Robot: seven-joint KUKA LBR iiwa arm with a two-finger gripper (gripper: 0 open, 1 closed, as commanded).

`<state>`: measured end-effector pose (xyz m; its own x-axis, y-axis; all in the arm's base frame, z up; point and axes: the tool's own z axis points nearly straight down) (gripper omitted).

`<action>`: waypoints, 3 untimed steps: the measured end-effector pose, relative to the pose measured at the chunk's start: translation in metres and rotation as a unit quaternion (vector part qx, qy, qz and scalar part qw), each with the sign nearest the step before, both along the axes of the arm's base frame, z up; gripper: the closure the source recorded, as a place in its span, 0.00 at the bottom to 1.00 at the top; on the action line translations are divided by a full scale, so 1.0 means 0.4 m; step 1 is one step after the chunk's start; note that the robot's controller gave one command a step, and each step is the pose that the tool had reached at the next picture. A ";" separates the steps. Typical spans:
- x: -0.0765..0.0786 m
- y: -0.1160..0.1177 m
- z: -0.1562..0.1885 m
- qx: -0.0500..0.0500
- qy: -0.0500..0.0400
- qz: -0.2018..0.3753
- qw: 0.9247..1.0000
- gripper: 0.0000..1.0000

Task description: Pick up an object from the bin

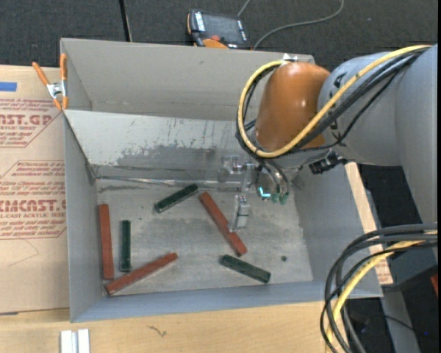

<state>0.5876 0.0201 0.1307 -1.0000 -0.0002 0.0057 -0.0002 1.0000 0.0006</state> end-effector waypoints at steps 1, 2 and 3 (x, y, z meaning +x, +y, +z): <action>-0.050 0.036 -0.157 0.000 -0.001 -0.088 0.996 0.00; -0.067 0.054 -0.076 0.000 -0.004 -0.152 0.988 0.00; -0.131 0.055 -0.079 -0.001 -0.002 -0.266 0.964 0.00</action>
Offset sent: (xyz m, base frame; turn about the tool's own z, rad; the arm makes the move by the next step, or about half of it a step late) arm -0.0186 0.0132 -0.0607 0.1776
